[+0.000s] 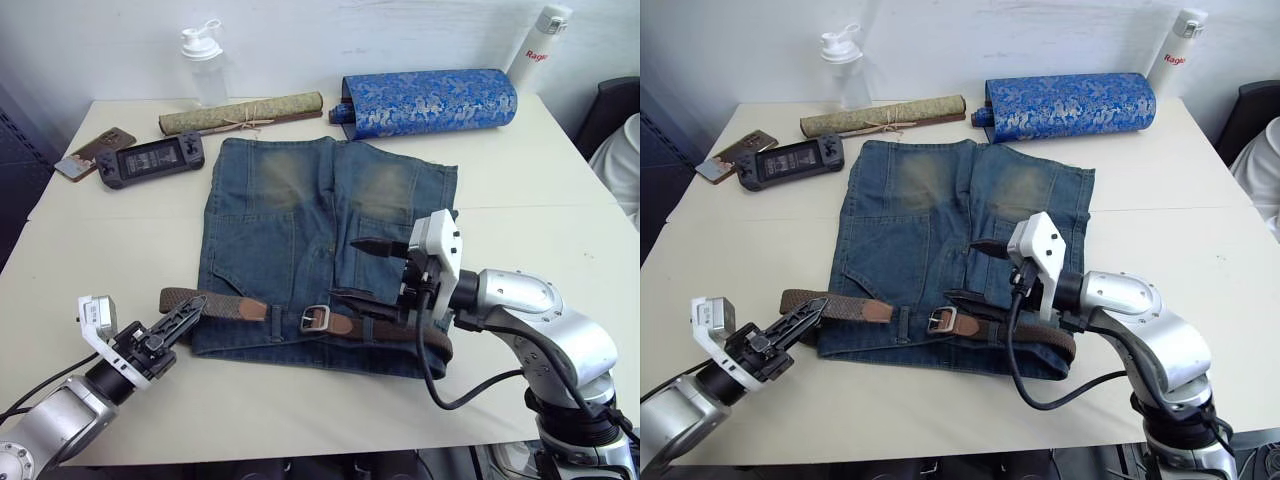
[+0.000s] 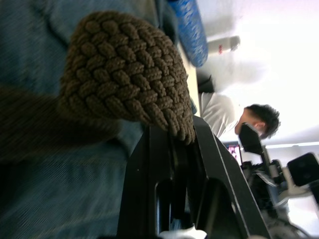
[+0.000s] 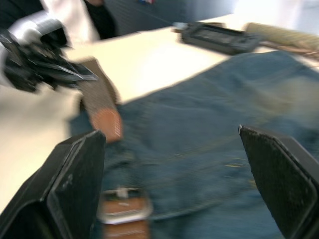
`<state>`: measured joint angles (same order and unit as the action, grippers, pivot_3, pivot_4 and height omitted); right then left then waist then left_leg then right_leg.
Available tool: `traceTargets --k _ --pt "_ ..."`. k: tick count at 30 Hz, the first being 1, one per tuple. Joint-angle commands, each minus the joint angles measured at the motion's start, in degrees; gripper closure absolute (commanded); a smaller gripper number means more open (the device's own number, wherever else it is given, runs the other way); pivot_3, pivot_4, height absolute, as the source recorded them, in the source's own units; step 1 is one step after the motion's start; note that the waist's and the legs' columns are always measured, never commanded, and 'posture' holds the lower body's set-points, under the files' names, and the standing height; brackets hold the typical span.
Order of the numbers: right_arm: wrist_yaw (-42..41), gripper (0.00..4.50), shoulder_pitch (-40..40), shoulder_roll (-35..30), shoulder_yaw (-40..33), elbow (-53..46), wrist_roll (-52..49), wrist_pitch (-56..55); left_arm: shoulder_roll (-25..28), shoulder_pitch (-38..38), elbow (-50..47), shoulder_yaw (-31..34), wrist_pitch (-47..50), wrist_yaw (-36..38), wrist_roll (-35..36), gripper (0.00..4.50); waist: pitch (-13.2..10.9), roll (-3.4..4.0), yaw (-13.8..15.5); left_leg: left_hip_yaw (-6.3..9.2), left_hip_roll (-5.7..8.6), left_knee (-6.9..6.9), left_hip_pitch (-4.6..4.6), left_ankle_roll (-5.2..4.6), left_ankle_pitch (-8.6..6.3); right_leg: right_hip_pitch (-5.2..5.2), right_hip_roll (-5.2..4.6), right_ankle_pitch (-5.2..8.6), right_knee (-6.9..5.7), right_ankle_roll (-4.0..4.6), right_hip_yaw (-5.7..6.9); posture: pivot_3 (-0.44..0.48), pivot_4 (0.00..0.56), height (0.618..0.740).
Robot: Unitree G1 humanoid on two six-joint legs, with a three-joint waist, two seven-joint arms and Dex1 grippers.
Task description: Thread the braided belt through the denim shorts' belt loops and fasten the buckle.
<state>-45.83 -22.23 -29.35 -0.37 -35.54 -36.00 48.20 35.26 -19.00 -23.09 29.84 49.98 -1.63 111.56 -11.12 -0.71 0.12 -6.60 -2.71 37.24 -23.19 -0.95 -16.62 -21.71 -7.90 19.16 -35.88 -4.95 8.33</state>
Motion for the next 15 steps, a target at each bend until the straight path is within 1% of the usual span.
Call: traceTargets --k 1,4,5,9,15 --pt "-0.11 0.02 -0.14 -2.33 -1.86 -2.77 -5.9 3.65 1.96 -1.73 1.39 -0.97 1.08 4.39 -6.51 4.5 -0.02 0.03 -0.14 -0.03 0.01 -0.03 0.0 -0.02 0.01 -0.01 0.0 0.0 0.01 0.0 0.0 0.0 0.15 0.717" --pt "1.21 0.02 -0.16 -2.94 -2.03 -2.96 -8.16 4.45 2.31 -1.64 1.23 -2.24 0.95 5.96 -9.72 4.5 -0.03 0.05 -0.38 -0.22 0.0 -0.1 -0.01 0.1 0.03 -0.09 0.0 0.0 0.07 0.0 -0.01 0.0 0.15 0.717" --pt "1.85 0.02 -0.09 -2.93 -2.09 -3.12 -8.75 4.67 2.57 -1.52 0.56 -2.91 0.76 6.66 -12.45 4.5 -0.03 0.05 -0.35 -0.25 0.0 -0.11 -0.01 0.16 0.07 -0.11 0.0 0.0 0.07 0.0 -0.02 0.0 0.15 0.717" --pt "3.34 0.02 0.06 -3.46 -1.93 -3.52 -10.37 4.6 3.18 -1.0 -0.94 -4.14 0.12 7.88 -19.17 4.5 -0.03 0.05 -0.29 -0.31 0.0 -0.11 -0.04 0.18 0.07 -0.15 0.01 0.0 0.08 -0.01 -0.02 0.0 0.15 0.717" --pt "5.66 0.02 0.14 -3.81 -1.9 -3.91 -12.8 4.68 1.86 1.16 -2.5 -4.01 -1.86 6.31 -23.38 4.5 -0.03 0.05 -0.24 -0.32 -0.01 -0.08 -0.03 0.19 0.09 -0.19 -0.01 -0.02 0.02 -0.04 -0.08 0.0 0.15 0.717"
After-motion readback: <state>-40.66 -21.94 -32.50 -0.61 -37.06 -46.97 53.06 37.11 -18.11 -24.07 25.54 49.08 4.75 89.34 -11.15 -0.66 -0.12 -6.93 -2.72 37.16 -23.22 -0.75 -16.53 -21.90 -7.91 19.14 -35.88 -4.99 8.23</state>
